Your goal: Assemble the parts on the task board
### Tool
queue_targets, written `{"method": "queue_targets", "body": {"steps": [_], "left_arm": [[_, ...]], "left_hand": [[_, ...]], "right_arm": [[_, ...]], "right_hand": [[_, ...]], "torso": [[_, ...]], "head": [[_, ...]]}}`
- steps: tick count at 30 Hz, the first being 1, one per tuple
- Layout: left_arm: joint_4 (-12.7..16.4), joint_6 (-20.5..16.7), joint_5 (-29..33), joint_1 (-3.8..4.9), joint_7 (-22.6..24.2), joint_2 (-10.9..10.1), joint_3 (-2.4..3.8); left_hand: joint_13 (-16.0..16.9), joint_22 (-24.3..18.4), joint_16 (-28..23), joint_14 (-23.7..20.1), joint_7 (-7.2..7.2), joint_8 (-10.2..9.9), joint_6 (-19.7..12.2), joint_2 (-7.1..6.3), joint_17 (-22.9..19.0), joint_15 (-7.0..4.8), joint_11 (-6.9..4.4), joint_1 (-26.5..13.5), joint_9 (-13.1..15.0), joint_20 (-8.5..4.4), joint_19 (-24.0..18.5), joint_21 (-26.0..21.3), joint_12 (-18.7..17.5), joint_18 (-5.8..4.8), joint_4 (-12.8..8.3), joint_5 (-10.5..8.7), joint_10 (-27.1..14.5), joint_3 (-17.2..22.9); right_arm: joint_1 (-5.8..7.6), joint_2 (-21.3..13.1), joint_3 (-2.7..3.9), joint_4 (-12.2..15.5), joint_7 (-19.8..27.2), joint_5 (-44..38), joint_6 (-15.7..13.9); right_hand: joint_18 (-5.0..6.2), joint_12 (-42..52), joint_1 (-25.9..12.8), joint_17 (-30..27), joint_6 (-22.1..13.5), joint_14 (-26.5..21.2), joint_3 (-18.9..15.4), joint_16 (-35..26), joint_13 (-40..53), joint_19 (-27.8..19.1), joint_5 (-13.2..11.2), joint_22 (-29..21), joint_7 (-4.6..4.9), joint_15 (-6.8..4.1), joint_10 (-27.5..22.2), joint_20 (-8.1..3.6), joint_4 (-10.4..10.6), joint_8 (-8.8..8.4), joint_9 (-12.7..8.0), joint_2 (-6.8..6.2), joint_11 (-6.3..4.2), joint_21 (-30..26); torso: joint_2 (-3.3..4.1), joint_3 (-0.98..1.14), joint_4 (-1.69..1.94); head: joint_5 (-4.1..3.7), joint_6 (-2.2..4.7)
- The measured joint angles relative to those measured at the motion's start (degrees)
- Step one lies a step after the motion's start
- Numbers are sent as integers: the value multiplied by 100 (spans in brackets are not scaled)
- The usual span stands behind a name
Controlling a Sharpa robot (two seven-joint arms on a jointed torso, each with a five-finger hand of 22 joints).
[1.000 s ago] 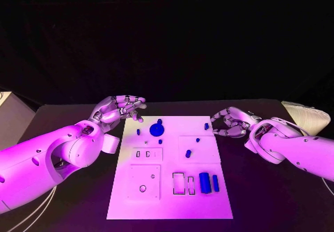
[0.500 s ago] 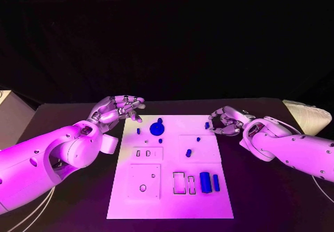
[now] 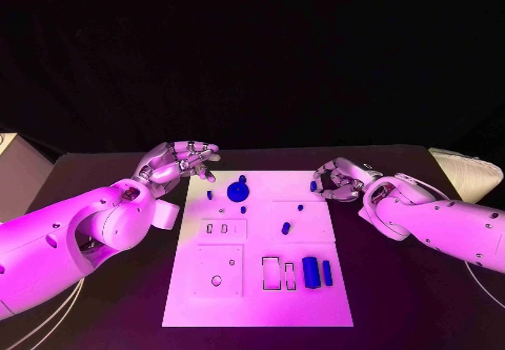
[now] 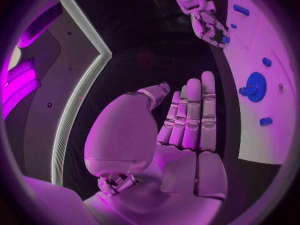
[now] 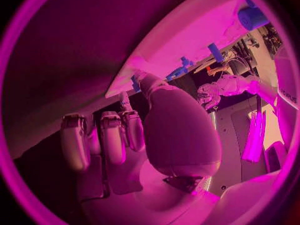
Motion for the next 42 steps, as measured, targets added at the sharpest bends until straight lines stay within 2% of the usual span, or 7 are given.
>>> {"method": "queue_targets", "body": {"steps": [11, 24, 28, 31, 38, 40, 42], "left_arm": [[0, 4, -2, 0, -2, -12, 0], [4, 6, -4, 0, -3, -18, 0], [4, 7, -5, -1, -4, -18, 0], [2, 7, -6, -1, -5, -18, 0], [2, 8, -7, -1, -7, -18, 0], [2, 8, -7, -1, -7, -18, 0], [2, 8, -7, -1, -8, -20, 0]], "left_hand": [[0, -1, 0, 0, 0, 0, 0, 0, 0, 0, 0, 0, -1, 0, 0, -3, 0, -1, 0, 0, 0, 0], [8, 13, 0, 0, 0, 28, 0, 0, -11, 0, 0, 0, 5, 0, 0, 25, 23, 0, 0, 0, 0, 0], [7, 13, 0, 0, 0, 28, 0, 0, -11, 0, 0, 0, 4, 0, 0, 25, 23, 0, 0, 0, 0, 0], [7, 12, 0, 0, 0, 28, 0, 0, -10, 0, 0, 0, 4, 0, 0, 25, 23, 0, 0, 0, 0, 0], [7, 12, 0, 0, 0, 27, 0, 0, -10, 0, 0, 0, 4, 0, 0, 24, 23, 0, 0, 0, 0, 0], [7, 12, 0, 0, 0, 27, 0, 0, -10, 0, 0, 0, 4, 0, 0, 24, 23, 0, 0, 0, 0, 0], [7, 12, 0, 0, 0, 27, 0, 0, -10, 0, 0, 0, 4, 0, 0, 24, 23, 0, 0, 0, 0, 0]], "right_arm": [[-7, 9, -1, 86, 3, 9, 13], [-11, 10, -1, 142, 13, 11, 22], [-11, 11, -1, 147, 14, 11, 25], [-11, 10, -1, 148, 14, 11, 26], [-12, 10, -1, 147, 21, 12, 16], [-12, 11, -1, 146, 24, 12, 3], [-12, 11, -1, 144, 26, 12, -13]], "right_hand": [[0, 44, 39, 0, 199, 0, 0, 0, -1, 0, 0, -1, -50, 0, 0, 0, 0, 131, 35, 39, 0, 45], [0, 66, 43, -1, 229, 0, 17, 0, -2, 0, 1, 4, -63, 0, 0, 0, 16, 154, 42, 43, 0, 71], [0, 89, 125, -1, 299, 0, 99, 0, -3, 12, 0, 3, -93, 0, -1, -12, 17, 222, 51, 126, -42, 71], [0, 89, 168, -1, 384, -6, 282, 0, -3, 5, -262, 3, -136, -48, -1, -58, 6, 307, 61, 247, -83, 71], [1, 112, 200, -1, 557, 1, 605, 0, -3, 6, -346, 3, -227, -126, -8, -109, -54, 497, 100, 383, -153, 85], [0, 127, 200, -1, 573, -11, 749, 0, -4, 8, -553, 2, -242, -156, -4, -158, -111, 592, 108, 428, -212, 93], [0, 127, 200, -1, 581, -11, 820, 0, -3, 8, -609, 2, -235, -156, 4, -158, -147, 622, 108, 457, -221, 118]], "torso": [[-12, -4, 2], [-14, 2, -3], [-13, 2, 1], [-13, 2, 1], [-12, 4, -5], [-12, 4, -4], [-12, 4, -3]], "head": [[26, -37], [27, -35], [25, -34], [30, -38], [36, -43], [36, -46], [37, -47]]}}
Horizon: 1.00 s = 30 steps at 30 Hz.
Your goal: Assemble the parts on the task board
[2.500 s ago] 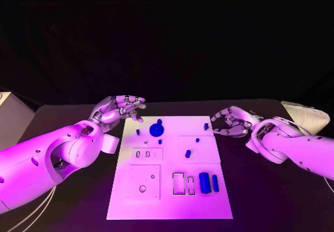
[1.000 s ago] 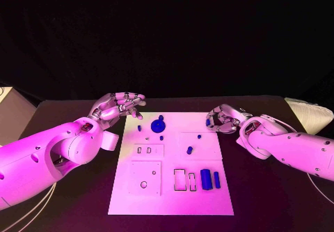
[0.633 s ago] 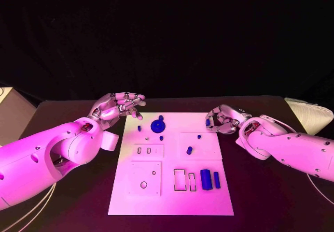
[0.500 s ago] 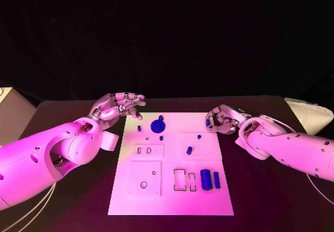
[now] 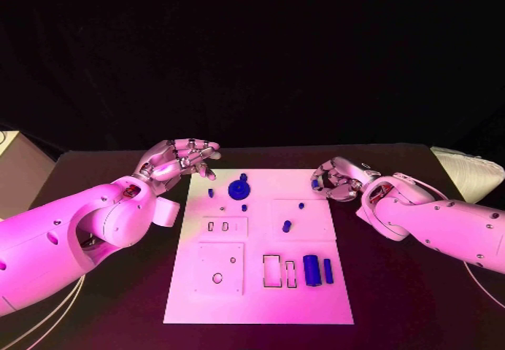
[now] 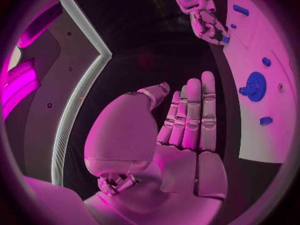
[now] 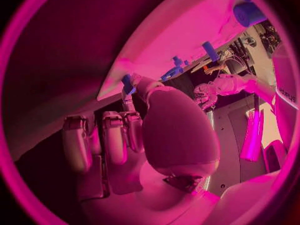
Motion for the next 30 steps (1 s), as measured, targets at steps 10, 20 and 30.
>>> {"method": "queue_targets", "body": {"steps": [10, 20, 30], "left_arm": [[-6, 1, -1, -1, -4, -8, 0], [-100, 2, -2, -2, -10, 20, -2], [-242, -3, -12, 0, -66, 170, -31]], "left_hand": [[-1, 0, 0, 0, 0, 0, 0, 0, 0, 0, 0, 0, 0, 0, 0, 0, 0, 0, 0, 0, 0, 0], [0, 4, 0, 0, 8, 0, -8, 0, 0, 0, 0, 0, -1, 0, 0, 1, 0, 0, 0, 0, 0, 0], [87, 46, 0, 0, 21, 30, -21, 23, -6, 0, -58, -23, 21, 0, -42, 84, 209, 0, 0, 0, 111, 33]], "right_arm": [[-1, -20, 0, 90, 0, 1, -157], [160, -162, 25, 777, -279, 3, -357], [224, 211, 12, 1469, -1059, -68, -529]], "right_hand": [[0, 0, -14, 0, 0, 20, 92, 0, 3, 2, -71, -1, 0, -20, 0, -38, -67, 6, -1, 89, 0, -1], [0, 0, -124, 0, -10, 0, 92, 0, 4, 2, -136, -2, -10, -40, 5, -38, -67, 7, -2, 42, -36, -1], [0, -1, -191, 0, -28, 0, 117, 0, 3, 2, -193, -2, -33, -40, 5, -37, -43, 23, -1, 34, -36, -1]], "torso": [[-5, -1, -3], [-74, -13, -54], [-187, -43, -100]], "head": [[4, -1], [51, 15], [163, -50]]}}
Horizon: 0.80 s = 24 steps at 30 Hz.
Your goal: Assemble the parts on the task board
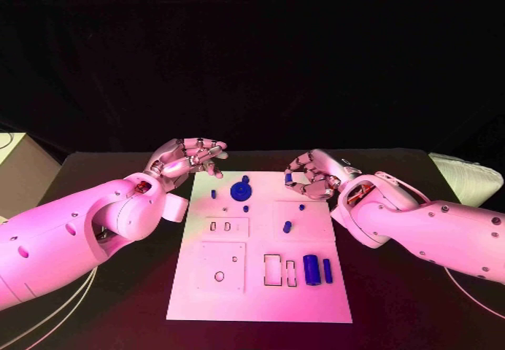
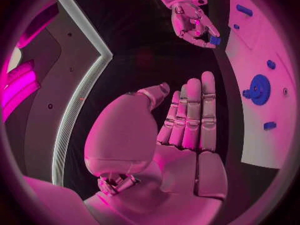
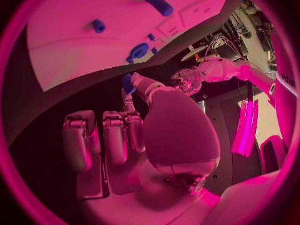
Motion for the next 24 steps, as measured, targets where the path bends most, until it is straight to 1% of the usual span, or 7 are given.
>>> {"method": "queue_targets", "body": {"steps": [2, 5, 8, 11, 14, 19, 24], "left_arm": [[-27, -1, -16, 0, -24, 32, -20], [-61, -6, -46, -1, -65, 69, -39], [-89, -14, -83, -1, -109, 105, -57], [-115, -24, -118, 0, -155, 132, -75], [-132, -41, -162, 0, -205, 155, -90], [-140, -70, -238, 2, -282, 174, -102], [-133, -88, -295, 2, -338, 170, -106]], "left_hand": [[46, 12, 0, 7, 0, 31, 0, 0, 0, -7, -31, 0, 7, -8, -8, 19, 103, 0, 0, 0, 61, 0], [170, 40, 52, 64, -44, 94, 44, 0, 0, -62, -76, 0, 36, -20, -21, 72, 319, 0, -3, 0, 147, -3], [310, 70, 90, 89, -63, 127, 63, 0, 7, -87, -76, 0, 53, -43, -38, 133, 554, 0, -26, 0, 147, -26], [472, 103, 162, 116, -83, 164, 83, 22, 36, -113, -111, -22, 64, -65, -16, 204, 810, 0, -61, 0, 111, -30], [625, 142, 255, 158, -83, 192, 83, 23, 73, -156, -168, -22, 79, -88, 7, 284, 1052, 1, -64, 0, 53, -34], [842, 203, 411, 207, -83, 213, 83, 19, 146, -165, -177, -26, 92, -93, 12, 401, 1398, 0, -79, 0, -42, -18], [920, 233, 456, 227, -83, 236, 83, -1, 180, -185, -187, -46, 94, -113, 32, 451, 1520, 0, -96, 0, -115, -2]], "right_arm": [[-14, 147, -9, 85, -167, -52, -23], [-57, 352, -25, 168, -383, -155, -44], [-118, 547, -49, 212, -576, -295, -52], [-203, 727, -72, 231, -741, -447, -53], [-331, 927, -92, 230, -919, -638, -51], [-527, 1219, -116, 142, -1205, -985, -39], [-694, 1388, -128, 30, -1419, -1278, -33]], "right_hand": [[0, 0, -53, 0, 0, 0, 0, 0, 0, 0, -6, 0, -2, 0, 0, 0, 0, 104, 0, -23, 0, 0], [0, 0, -91, 0, -7, 0, 0, 0, 0, 0, -10, 0, -10, 0, 0, 0, 0, 154, 0, -61, 0, 0], [0, 0, -122, 0, -7, 0, 0, 0, -1, 0, -11, -1, -11, 0, 0, 0, 0, 257, 0, -91, 0, 0], [0, 0, -122, 0, -7, 0, -1, 0, -1, 0, -11, -1, -12, 0, 0, 0, 0, 263, 0, -91, 0, 0], [0, 0, -122, 0, -8, 0, -1, 0, -1, 0, -11, -1, -13, 0, 0, 0, 0, 263, 0, -91, 0, 0], [0, 0, -159, 0, -8, 0, -1, 0, -2, 0, -11, -1, -15, 1, 0, 1, 0, 331, 0, -128, 1, 0], [0, 0, -189, 0, -16, 21, -2, 0, -2, 0, -5, 1, -23, -20, 0, 1, 0, 368, 0, -158, 0, 0]], "torso": [[-27, -9, 0], [-68, -22, -3], [-104, -35, -9], [-134, -49, -17], [-155, -60, -23], [-176, -81, -27], [-178, -88, -25]], "head": [[44, -34], [124, -83], [211, -122], [276, -164], [311, -203], [357, -239], [375, -258]]}}
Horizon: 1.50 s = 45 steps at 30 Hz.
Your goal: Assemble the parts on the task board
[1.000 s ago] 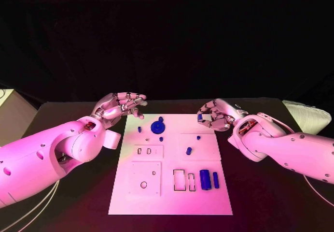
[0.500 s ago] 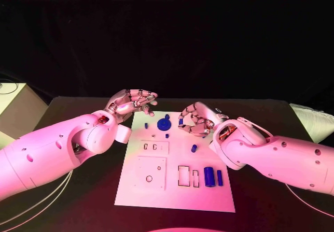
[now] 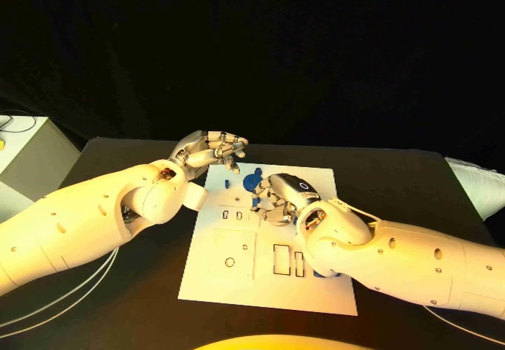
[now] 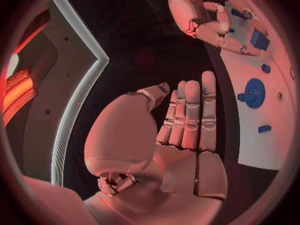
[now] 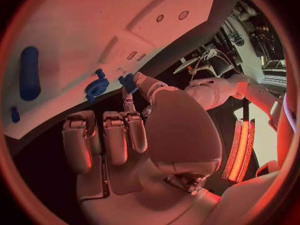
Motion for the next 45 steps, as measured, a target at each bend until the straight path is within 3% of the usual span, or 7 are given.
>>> {"method": "queue_targets", "body": {"steps": [10, 11, 15, 45], "left_arm": [[7, -8, -61, 1, -71, -2, -2], [7, -8, -64, 1, -74, 0, -2], [5, -7, -75, 1, -88, 5, -3], [-3, 5, -102, 1, -135, 5, -6]], "left_hand": [[29, 13, 45, 21, 0, 0, 0, 0, 13, 18, -5, 0, 5, 0, 0, 14, 50, 0, 0, 0, -22, 0], [34, 16, 54, 21, 0, 0, 0, 0, 15, 18, -10, 0, 5, 0, 0, 14, 51, 0, 0, 0, -28, 0], [35, 16, 54, 21, 0, 0, 0, 0, 15, 19, -10, 0, 5, 0, 0, 14, 51, 0, 0, 0, -28, 0], [61, 33, 83, 40, -21, -1, -21, 0, 54, 0, 9, 1, 3, 1, 0, 59, 74, 0, 0, 0, -90, 0]], "right_arm": [[-221, 304, -5, -198, -294, -490, 0], [-232, 320, -5, -214, -312, -522, 0], [-276, 369, -5, -271, -371, -648, -1], [-386, 546, -5, -494, -459, -1079, 8]], "right_hand": [[0, 0, -59, 4, 7, 0, -42, 0, 0, 0, 34, 2, -8, 0, -20, -42, 41, 51, 7, -60, -20, 0], [0, 0, -83, 5, 7, 0, -42, 0, -1, 0, 34, 1, -8, 0, -21, -42, 41, 51, 122, -84, -20, 0], [0, 0, -83, 5, 7, 0, -42, 0, -1, 0, 33, 1, -9, 0, -21, -42, 41, 51, 166, -84, -20, 0], [0, 0, -150, 3, 0, 0, -66, 0, 2, 0, 31, -1, -42, 1, -21, -41, 64, 70, 252, -153, -20, 0]], "torso": [[16, 12, -2], [19, 12, -3], [26, 14, -5], [34, 21, 0]], "head": [[18, -36], [16, -39], [3, -50], [34, -154]]}}
